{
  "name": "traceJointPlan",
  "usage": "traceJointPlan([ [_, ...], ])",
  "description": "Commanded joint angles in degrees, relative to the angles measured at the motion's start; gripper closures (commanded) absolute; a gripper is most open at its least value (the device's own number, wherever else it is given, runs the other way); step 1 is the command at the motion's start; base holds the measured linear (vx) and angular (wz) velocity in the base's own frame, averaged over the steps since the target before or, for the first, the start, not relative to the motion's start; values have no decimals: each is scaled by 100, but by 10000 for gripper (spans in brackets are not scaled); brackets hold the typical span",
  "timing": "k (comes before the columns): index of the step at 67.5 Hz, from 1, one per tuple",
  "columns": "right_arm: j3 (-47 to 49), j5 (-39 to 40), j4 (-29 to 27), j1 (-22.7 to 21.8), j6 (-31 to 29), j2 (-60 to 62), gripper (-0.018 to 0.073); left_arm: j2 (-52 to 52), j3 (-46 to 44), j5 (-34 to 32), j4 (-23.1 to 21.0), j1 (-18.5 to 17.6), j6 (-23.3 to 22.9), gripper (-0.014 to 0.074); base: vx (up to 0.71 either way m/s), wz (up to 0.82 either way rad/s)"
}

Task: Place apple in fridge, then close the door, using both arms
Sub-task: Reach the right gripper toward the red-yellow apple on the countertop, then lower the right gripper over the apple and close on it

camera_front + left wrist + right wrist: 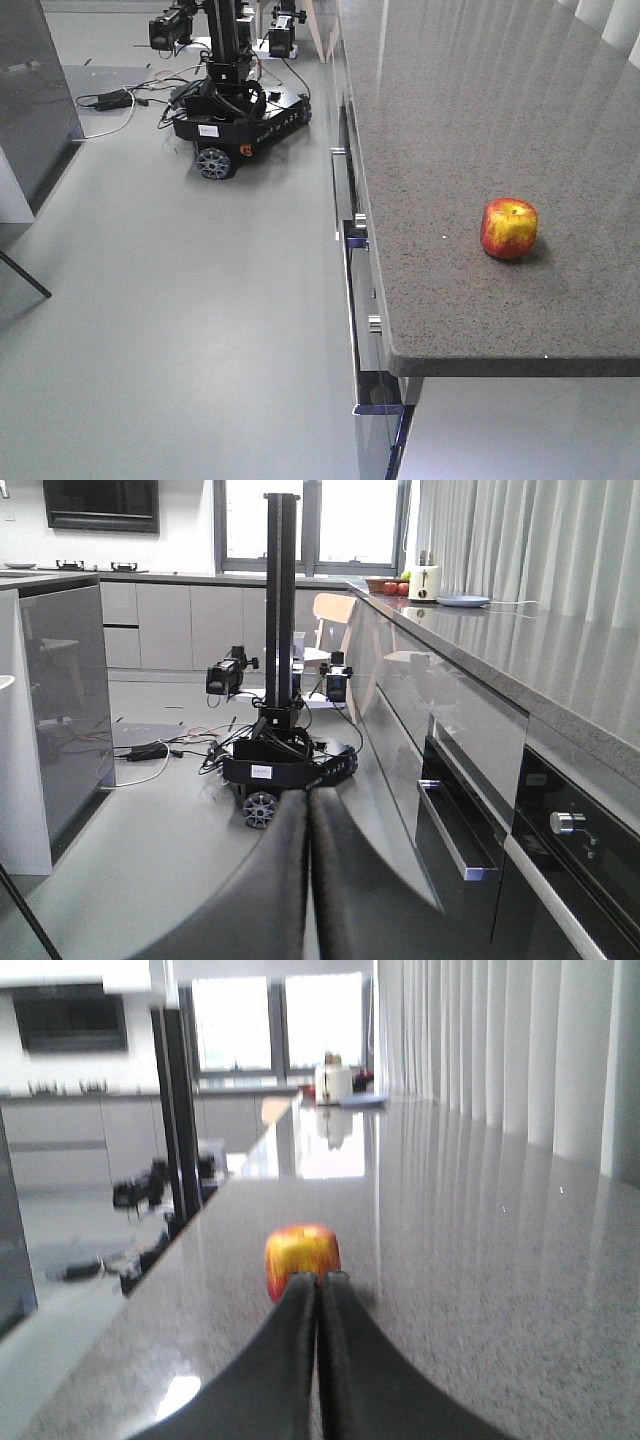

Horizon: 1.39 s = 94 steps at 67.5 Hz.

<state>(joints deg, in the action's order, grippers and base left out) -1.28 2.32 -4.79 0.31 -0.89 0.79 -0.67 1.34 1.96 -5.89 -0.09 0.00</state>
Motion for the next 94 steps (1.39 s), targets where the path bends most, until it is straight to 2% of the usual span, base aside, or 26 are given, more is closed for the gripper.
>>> traceJointPlan([
  [1,498,602,-112,-24,57,-56,561,-90,138,-432,-9,13,-75,602,0,0],
  [8,1269,72,-112,-24,21,-403,561,-90,138,-432,-9,13,-75,602,0,0],
  [16,2340,-1114,-109,-24,-237,-1002,561,-90,138,-432,-9,13,-75,602,0,0],
  [27,3510,-2831,-136,-24,-272,-2019,561,-90,138,-432,-9,13,-75,602,0,0],
  [35,4098,-3634,-164,-24,-272,-2714,561,-90,138,-432,-9,13,-75,602,0,0],
  [52,4543,-3998,-154,-24,-491,-3922,542,-90,138,-432,-9,13,-75,602,0,0],
  [59,4822,-4166,-195,-24,-491,-4489,464,-90,138,-432,-9,13,-75,602,0,0],
  [63,5012,-4269,-305,-24,-533,-4824,388,-90,138,-432,-9,13,-75,602,0,0],
  [75,5473,-4311,-691,-24,-766,-5767,77,-90,138,-432,-9,13,-75,602,0,0],
  [80,5693,-4298,-737,-24,-791,-6164,-24,-90,138,-432,-9,13,-75,602,0,0],
  [86,6029,-4303,-769,-24,-786,-6705,-110,-90,138,-432,-9,13,-75,602,0,0],
  [94,6498,-4344,-768,-24,-786,-7406,-130,-90,138,-432,-9,13,-75,602,0,0],
])
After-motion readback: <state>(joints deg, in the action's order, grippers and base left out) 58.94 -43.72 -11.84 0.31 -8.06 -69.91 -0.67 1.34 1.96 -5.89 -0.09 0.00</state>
